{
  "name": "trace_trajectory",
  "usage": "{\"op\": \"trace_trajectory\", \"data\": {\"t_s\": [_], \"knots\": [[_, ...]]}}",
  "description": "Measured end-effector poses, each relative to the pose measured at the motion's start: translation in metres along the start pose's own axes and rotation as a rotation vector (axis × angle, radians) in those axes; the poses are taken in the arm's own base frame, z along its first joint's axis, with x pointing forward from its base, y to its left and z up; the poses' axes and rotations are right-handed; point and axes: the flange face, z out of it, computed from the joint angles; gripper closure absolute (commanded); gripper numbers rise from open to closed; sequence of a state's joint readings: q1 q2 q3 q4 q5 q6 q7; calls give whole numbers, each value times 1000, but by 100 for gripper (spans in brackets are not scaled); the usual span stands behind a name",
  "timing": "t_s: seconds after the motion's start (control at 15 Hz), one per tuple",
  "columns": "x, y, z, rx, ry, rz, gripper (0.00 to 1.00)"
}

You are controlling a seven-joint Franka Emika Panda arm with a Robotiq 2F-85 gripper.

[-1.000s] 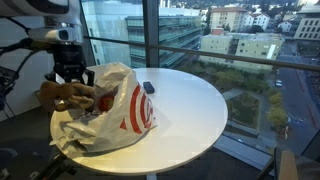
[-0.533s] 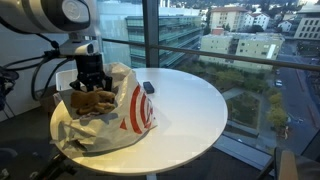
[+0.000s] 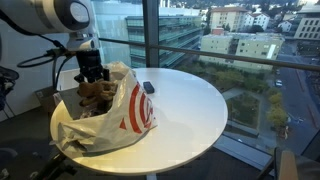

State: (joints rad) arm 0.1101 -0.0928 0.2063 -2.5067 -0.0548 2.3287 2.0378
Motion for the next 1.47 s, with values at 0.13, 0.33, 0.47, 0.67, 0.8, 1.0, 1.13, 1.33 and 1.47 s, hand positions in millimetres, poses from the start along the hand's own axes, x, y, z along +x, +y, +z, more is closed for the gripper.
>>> {"op": "trace_trajectory", "data": {"t_s": [0.13, 0.33, 0.47, 0.67, 0.8, 1.0, 1.13, 1.33, 1.47], "knots": [[-5, -22, 17, 0, 11, -31, 88], [-7, -53, 50, -27, 52, -68, 88], [-4, -72, 70, -45, 76, -76, 88], [-2, -92, 84, -44, 116, -93, 61], [-6, -95, 79, -44, 134, -100, 53], [-18, -90, 66, -73, 163, -104, 30], [-25, -81, 53, -99, 173, -107, 15], [-30, -65, 31, -145, 193, -98, 0], [-29, -52, 18, -179, 213, -81, 0]]}}
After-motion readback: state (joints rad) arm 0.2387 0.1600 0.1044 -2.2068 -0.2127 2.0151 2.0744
